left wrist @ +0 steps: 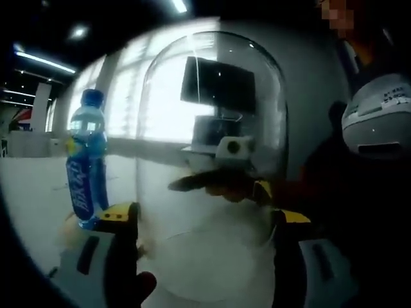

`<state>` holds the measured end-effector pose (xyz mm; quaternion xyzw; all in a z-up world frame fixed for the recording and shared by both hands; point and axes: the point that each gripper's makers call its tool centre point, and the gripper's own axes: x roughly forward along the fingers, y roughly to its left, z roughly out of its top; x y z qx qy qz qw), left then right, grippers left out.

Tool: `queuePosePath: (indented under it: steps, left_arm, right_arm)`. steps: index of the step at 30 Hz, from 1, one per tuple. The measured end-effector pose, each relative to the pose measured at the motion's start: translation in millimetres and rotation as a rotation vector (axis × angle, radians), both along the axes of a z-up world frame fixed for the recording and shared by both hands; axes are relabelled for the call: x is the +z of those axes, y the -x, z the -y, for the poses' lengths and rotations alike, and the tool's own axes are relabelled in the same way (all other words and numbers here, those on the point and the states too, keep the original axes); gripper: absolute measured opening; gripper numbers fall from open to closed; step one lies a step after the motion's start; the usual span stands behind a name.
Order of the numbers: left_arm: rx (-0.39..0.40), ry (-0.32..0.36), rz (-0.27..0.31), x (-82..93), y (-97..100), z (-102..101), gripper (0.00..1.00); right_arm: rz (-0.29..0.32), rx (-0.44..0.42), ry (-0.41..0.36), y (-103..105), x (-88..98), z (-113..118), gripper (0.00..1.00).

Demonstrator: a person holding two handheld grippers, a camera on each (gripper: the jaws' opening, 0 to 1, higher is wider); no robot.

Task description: Open the cover put in the Mizone put the cover back on

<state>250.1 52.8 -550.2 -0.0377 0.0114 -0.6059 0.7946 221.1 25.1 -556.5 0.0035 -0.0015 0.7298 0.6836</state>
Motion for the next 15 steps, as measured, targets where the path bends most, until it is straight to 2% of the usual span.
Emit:
queuePosePath:
  steps: [15]
  left_arm:
    - [0.001, 0.005, -0.006, -0.4, -0.2, 1.8, 0.79]
  right_arm:
    - [0.006, -0.001, 0.004, 0.0, -0.2, 1.1, 0.81]
